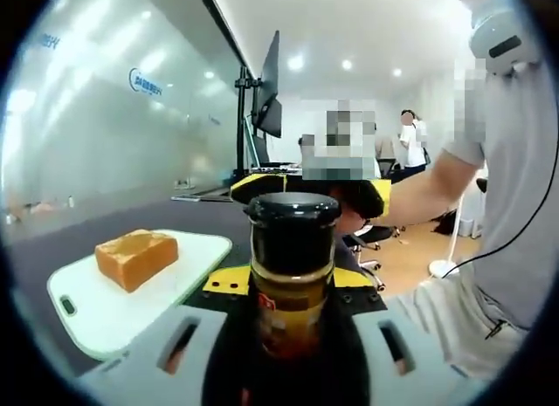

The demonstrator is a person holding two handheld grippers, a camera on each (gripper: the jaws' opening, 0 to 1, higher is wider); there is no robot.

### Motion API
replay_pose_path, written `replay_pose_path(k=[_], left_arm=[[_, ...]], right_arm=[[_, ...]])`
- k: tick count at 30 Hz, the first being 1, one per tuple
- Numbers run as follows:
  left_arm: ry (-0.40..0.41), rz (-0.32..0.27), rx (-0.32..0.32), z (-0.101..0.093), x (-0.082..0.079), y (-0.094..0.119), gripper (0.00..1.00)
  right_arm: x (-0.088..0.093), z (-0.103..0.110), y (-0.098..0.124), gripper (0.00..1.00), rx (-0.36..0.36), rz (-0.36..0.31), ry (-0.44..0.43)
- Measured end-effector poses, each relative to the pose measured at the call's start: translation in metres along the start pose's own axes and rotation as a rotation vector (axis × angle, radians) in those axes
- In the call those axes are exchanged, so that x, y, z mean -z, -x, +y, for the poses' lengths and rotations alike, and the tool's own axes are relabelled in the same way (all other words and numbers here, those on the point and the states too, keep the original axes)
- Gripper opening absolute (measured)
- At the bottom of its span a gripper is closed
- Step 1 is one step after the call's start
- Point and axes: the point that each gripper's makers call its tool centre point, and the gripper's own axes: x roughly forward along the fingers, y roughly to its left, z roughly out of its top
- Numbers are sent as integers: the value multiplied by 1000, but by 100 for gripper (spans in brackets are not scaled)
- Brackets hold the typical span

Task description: Sprinkle pepper

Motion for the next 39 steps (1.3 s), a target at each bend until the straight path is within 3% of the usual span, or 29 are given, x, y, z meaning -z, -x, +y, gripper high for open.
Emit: replay_pose_path(k=[2, 4, 6, 8, 10, 17, 21, 25, 30, 31, 33, 39], left_arm=[[3, -1, 0, 0, 0, 0, 21], [2, -1, 1, 0, 0, 0, 21], [0, -1, 1, 0, 0, 0, 21], [0, -2, 2, -1, 0, 1, 21], [-1, -2, 5, -1, 0, 1, 21], [0, -3, 12, -1, 0, 1, 21], [1, -3, 16, -1, 0, 2, 21], [4, -3, 11, 0, 0, 2, 21], [2, -2, 9, 1, 0, 2, 21], [-10, 6, 15, -2, 2, 3, 20], [0, 2, 1, -1, 0, 0, 21], [-8, 2, 3, -1, 0, 0, 21]], right_arm=[[1, 3, -6, 48, -24, 16, 59], [1, 4, -9, 46, -42, 24, 10], [-3, 2, -11, 35, -43, 7, -16], [3, 3, -12, 28, -56, 43, 22], [5, 8, -16, 31, -85, 48, 10], [3, 4, -17, 26, -73, 45, 45], [4, 2, -17, 24, -56, 78, 14], [7, -2, -19, 23, -40, 112, -108], [7, -3, -21, 22, -37, 129, -168], [-1, 7, -16, 22, -90, 100, -336], [4, -2, -15, 23, -56, 81, -311], [1, -5, -19, 25, -60, 115, -594]])
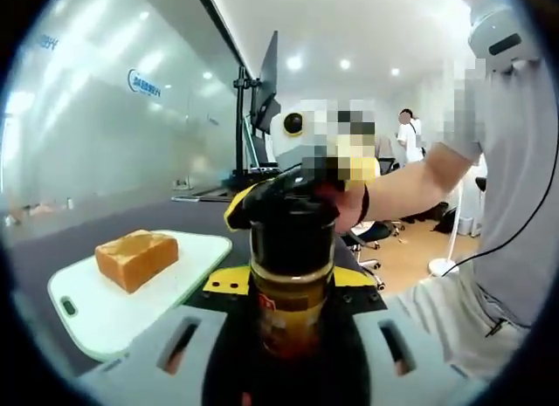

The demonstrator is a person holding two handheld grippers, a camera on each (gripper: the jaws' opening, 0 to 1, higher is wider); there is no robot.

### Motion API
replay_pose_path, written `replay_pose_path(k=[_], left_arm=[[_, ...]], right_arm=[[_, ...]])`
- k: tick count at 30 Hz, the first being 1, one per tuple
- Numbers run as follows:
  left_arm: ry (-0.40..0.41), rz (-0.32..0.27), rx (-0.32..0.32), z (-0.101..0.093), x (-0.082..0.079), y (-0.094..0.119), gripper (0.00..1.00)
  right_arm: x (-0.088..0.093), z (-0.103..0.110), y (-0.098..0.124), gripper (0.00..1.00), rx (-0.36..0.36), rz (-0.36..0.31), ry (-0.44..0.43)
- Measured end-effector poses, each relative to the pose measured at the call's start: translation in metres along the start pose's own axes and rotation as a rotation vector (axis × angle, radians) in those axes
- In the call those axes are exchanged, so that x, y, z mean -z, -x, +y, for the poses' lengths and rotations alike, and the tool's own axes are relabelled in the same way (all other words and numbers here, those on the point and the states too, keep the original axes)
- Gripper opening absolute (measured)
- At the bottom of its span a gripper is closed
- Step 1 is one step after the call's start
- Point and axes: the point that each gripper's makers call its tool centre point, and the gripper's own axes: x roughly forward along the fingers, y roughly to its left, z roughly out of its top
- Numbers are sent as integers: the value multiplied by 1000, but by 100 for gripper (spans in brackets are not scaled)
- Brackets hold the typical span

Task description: Sprinkle pepper

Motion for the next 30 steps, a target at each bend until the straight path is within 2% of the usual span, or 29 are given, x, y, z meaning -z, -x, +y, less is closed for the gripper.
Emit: replay_pose_path(k=[1, 2, 3, 6, 7, 9, 10, 11, 12, 13, 14, 15, 16, 18, 19, 20, 22, 23, 25, 26, 27, 28, 29, 30], left_arm=[[0, -2, 2, 0, 0, 0, 21], [-5, -1, 1, -1, 0, 0, 21], [-1, -1, -2, 0, 0, 0, 21], [-4, -4, 5, -1, -1, 0, 21], [-6, -4, 5, -1, -1, -1, 21], [-6, -4, 6, -1, -1, 0, 21], [-52, -21, 13, -2, -5, -1, 21], [-23, -5, 9, -3, -2, -1, 21], [-22, -6, 4, -2, -2, -1, 21], [-20, -6, 5, -2, -2, -1, 21], [-20, -6, 4, -1, -2, 0, 21], [-21, -6, 3, -1, -2, 0, 21], [-23, -6, 3, -1, -2, 0, 21], [-23, -7, 2, -1, -2, 1, 21], [-24, -7, 3, -2, -2, 1, 21], [-23, -7, 3, -2, -2, 1, 21], [-22, -8, 3, -2, -2, 1, 21], [-20, -8, 3, -2, -2, 1, 21], [-16, -8, 2, -2, -2, 2, 21], [-18, -8, 3, -2, -2, 2, 21], [-19, -8, 4, -2, -2, 2, 21], [-19, -8, 5, -2, -2, 2, 21], [-19, -9, 7, -3, -2, 2, 21], [-19, -8, 9, -3, -2, 2, 21]], right_arm=[[0, 2, 0, 26, -11, 15, -18], [0, 0, -1, 26, 9, 29, -35], [0, 0, -1, 26, 15, 46, -127], [-5, -1, -2, 26, 9, 49, -244], [-10, -2, -3, 25, 9, 22, -271], [-10, -3, -3, 24, 1, 37, -435], [-7, -12, 0, 15, 33, 45, -476], [-3, -24, 3, 9, 74, 51, -496], [-4, -26, 3, 8, 69, 40, -515], [-13, -24, -1, 8, 31, -15, -556], [-18, -19, -1, 8, -3, -12, -617], [-22, -20, -1, 8, -1, -17, -578], [-34, -18, -1, 10, 10, -50, -455], [-45, -15, -2, 18, 40, -72, -273], [-43, -5, -1, 18, 3, -44, -199], [-39, -2, 0, 19, 6, -21, -141], [-32, -7, 4, 27, 77, -1, 134], [-25, -3, 5, 33, 84, 17, 284], [-10, 16, 4, 49, 24, 37, 556], [-1, 25, 3, 50, -11, 48, 659], [8, 31, 1, 50, -30, 68, 727], [17, 28, -1, 50, -17, 102, 750], [22, 20, -2, 49, 18, 135, 727], [22, 17, -5, 47, 10, 117, 694]])
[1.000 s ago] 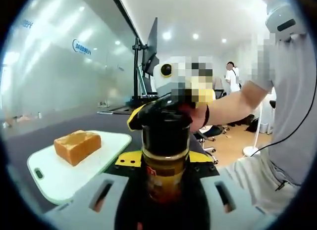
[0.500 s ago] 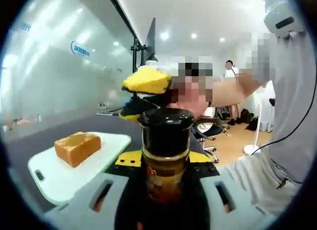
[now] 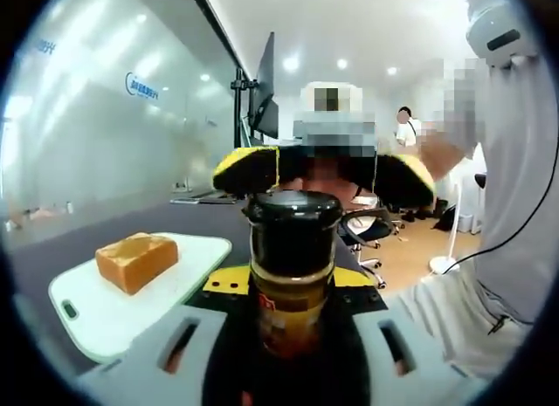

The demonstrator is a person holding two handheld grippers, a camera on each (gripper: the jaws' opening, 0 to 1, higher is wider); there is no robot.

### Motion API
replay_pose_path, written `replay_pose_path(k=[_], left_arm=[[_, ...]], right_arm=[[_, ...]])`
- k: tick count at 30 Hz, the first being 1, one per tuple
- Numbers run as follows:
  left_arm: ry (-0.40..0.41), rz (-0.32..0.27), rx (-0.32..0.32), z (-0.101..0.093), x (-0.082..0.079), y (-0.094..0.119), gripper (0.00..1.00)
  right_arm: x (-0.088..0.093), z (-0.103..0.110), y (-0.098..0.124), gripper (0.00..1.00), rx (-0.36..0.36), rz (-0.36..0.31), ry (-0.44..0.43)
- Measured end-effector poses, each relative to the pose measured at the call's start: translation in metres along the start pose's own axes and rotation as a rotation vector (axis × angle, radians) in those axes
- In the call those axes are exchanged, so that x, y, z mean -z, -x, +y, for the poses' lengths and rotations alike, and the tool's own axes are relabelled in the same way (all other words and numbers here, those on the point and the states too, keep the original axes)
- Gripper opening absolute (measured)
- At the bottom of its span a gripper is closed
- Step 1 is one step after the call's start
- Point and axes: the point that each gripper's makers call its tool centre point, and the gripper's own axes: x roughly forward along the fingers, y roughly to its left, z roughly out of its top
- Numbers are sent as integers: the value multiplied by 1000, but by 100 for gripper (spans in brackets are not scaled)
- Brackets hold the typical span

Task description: Sprinkle pepper

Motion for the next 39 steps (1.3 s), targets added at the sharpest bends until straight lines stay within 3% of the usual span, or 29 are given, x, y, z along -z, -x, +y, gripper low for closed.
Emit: replay_pose_path(k=[2, 3, 5, 9, 12, 13, 21, 24, 26, 32, 34, 39], left_arm=[[3, 1, 1, 0, 0, 0, 21], [3, 1, 0, 0, 0, 0, 21], [4, 2, -1, 0, 1, 0, 21], [13, 3, 2, 1, 1, 0, 21], [17, 4, 4, 1, 1, 0, 21], [17, 4, 5, 1, 1, 0, 21], [25, 5, 13, 2, 1, 0, 21], [27, 5, 14, 2, 1, 0, 21], [29, 6, 15, 2, 1, 0, 21], [41, 4, 17, 2, 1, 0, 21], [38, 4, 18, 3, 2, 0, 21], [37, 7, 14, 3, 3, 0, 21]], right_arm=[[2, -12, 0, 35, 47, -29, -34], [-1, -12, 1, 28, 34, -49, -48], [-4, -7, 1, 33, -12, -64, -66], [-2, -8, 0, 34, -19, -49, 8], [1, -11, 0, 30, -7, -39, 41], [0, -17, 1, 26, 24, -42, 86], [-5, -12, -1, 25, 42, -28, 196], [-4, -16, 0, 25, 43, -24, 164], [-3, -17, 1, 24, 40, -11, 58], [-3, -21, 0, 23, 30, 43, 33], [-6, -21, 1, 23, 9, 29, -47], [-8, -23, 3, 23, 9, 4, -124]])
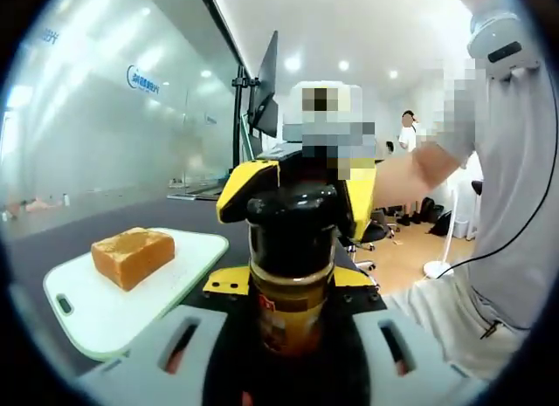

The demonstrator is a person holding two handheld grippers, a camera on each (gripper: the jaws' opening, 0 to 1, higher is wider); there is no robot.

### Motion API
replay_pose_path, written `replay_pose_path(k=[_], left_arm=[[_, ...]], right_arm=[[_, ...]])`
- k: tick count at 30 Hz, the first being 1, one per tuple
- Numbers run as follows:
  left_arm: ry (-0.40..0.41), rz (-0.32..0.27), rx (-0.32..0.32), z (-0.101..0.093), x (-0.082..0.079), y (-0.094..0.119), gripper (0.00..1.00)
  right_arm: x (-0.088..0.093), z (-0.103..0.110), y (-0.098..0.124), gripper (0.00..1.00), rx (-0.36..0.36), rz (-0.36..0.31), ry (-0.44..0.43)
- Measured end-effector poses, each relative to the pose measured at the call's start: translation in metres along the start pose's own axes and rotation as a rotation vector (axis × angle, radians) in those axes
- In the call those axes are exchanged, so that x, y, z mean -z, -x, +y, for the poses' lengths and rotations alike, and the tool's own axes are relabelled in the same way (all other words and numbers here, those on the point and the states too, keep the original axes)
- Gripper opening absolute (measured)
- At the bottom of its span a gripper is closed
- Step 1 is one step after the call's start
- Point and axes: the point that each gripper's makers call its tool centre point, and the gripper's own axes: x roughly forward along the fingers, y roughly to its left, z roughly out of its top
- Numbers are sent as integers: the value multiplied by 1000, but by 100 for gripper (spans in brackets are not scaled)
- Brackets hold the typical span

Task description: Sprinkle pepper

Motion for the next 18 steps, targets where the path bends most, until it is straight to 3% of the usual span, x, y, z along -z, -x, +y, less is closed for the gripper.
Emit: replay_pose_path(k=[4, 6, 9, 18], left_arm=[[1, 0, -2, 1, 0, 0, 21], [0, 1, -2, 1, 1, 1, 21], [-3, -2, -10, 3, 0, 1, 21], [-8, -5, -10, 1, -1, 1, 21]], right_arm=[[-2, -2, 1, 23, -5, -6, -89], [-7, -2, 0, 22, -7, -20, -215], [-3, -8, -3, 23, 23, 12, -247], [-3, -10, -5, 23, 6, 34, -542]])
